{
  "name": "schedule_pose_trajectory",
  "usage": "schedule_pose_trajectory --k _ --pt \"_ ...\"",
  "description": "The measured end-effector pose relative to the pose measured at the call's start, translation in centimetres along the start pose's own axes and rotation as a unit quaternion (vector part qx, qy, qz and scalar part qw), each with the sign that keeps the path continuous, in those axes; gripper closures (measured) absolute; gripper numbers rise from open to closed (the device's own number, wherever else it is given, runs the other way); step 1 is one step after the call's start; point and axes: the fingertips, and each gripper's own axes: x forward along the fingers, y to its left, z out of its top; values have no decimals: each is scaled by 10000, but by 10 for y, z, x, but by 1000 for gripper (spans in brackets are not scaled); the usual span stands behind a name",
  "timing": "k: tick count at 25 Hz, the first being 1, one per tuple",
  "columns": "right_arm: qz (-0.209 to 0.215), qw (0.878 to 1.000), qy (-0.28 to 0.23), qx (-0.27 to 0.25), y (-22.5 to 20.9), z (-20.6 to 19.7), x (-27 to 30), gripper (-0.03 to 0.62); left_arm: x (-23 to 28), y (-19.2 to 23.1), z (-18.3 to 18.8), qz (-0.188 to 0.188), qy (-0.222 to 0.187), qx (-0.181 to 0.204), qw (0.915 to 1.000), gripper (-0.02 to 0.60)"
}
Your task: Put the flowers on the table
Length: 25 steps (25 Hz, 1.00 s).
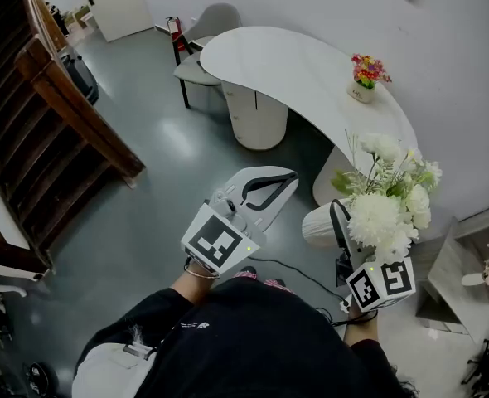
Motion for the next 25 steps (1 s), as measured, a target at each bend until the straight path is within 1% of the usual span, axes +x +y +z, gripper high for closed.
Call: schedule_pose_trajectory --k 3,9,17,22,25 --pt "11 10000 -9 -1 -2 1 1 252 2 0 1 3 -3 13 10000 583" --pt "66 10000 2 -6 -1 1 2 252 1 1 2 74 -76 -95 9999 583" --pt "173 9998 0 20 -2 0 3 252 1 2 0 149 8 -73 9999 583" --pt "213 9997 -17 92 -7 -3 -13 252 3 -17 3 139 99 -4 9999 583" --pt "222 9997 -5 94 -6 -3 -6 252 2 -9 1 192 82 -60 9998 583"
